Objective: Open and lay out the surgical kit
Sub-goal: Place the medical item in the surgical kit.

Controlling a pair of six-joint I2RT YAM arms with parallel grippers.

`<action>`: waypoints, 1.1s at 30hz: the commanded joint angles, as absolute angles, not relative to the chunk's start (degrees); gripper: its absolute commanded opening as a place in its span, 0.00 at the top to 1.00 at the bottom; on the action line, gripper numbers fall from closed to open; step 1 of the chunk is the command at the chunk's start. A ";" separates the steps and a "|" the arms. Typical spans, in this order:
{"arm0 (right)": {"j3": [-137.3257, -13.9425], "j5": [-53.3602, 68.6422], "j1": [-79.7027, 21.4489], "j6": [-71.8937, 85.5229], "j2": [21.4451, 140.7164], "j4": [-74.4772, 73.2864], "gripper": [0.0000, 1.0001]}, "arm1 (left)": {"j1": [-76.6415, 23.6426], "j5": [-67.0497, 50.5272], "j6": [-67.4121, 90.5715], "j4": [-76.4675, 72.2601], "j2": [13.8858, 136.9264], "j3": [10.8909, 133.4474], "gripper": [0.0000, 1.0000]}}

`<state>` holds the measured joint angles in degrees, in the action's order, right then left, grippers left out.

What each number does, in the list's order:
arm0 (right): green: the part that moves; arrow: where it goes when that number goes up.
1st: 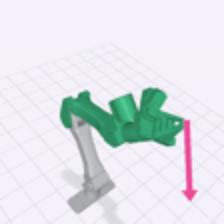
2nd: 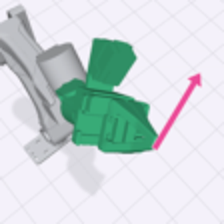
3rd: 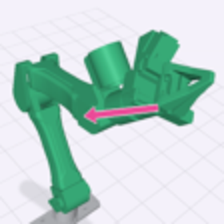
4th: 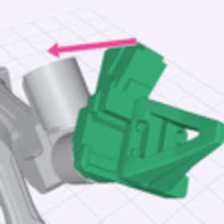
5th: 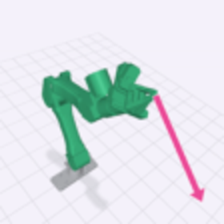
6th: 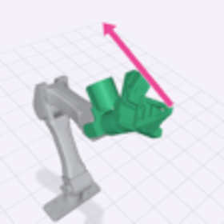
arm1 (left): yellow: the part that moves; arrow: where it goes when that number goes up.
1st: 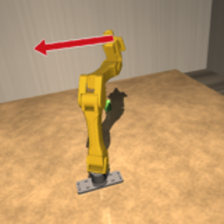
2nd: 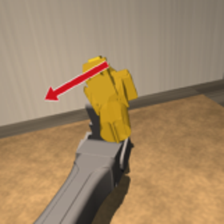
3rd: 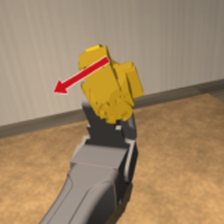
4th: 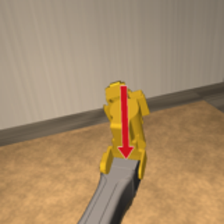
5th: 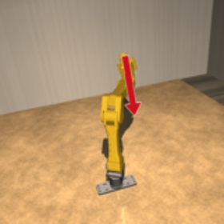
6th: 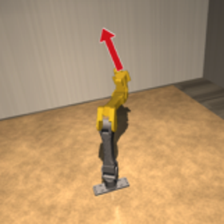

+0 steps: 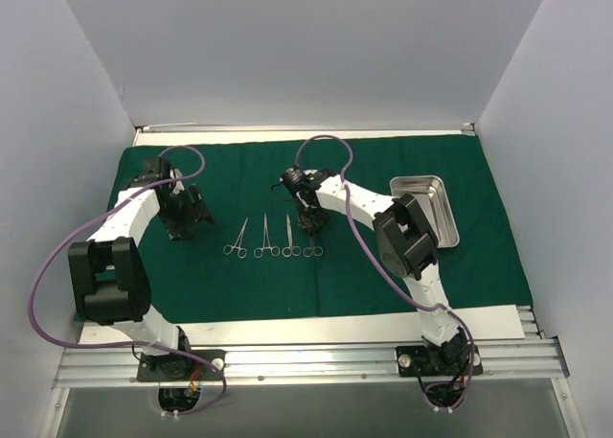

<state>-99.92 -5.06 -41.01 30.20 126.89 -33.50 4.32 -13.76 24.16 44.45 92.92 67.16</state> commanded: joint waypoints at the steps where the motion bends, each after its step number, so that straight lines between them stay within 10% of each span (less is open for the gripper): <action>1: -99.32 -5.10 -40.43 30.76 124.63 -33.66 1.00 | 4.83 -14.15 23.29 42.80 93.43 68.99 0.22; 15: -98.97 -3.17 -40.08 31.29 126.92 -33.31 1.00 | 5.19 -14.06 22.94 42.80 94.04 68.91 0.22; 33: -109.67 -4.04 -39.90 27.34 124.63 -39.54 0.69 | 5.45 -15.03 23.38 42.63 94.75 70.22 0.22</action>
<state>-104.64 -2.61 -40.14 28.58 127.13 -35.42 4.99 -14.00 23.46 44.29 94.72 67.42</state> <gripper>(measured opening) 0.302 0.784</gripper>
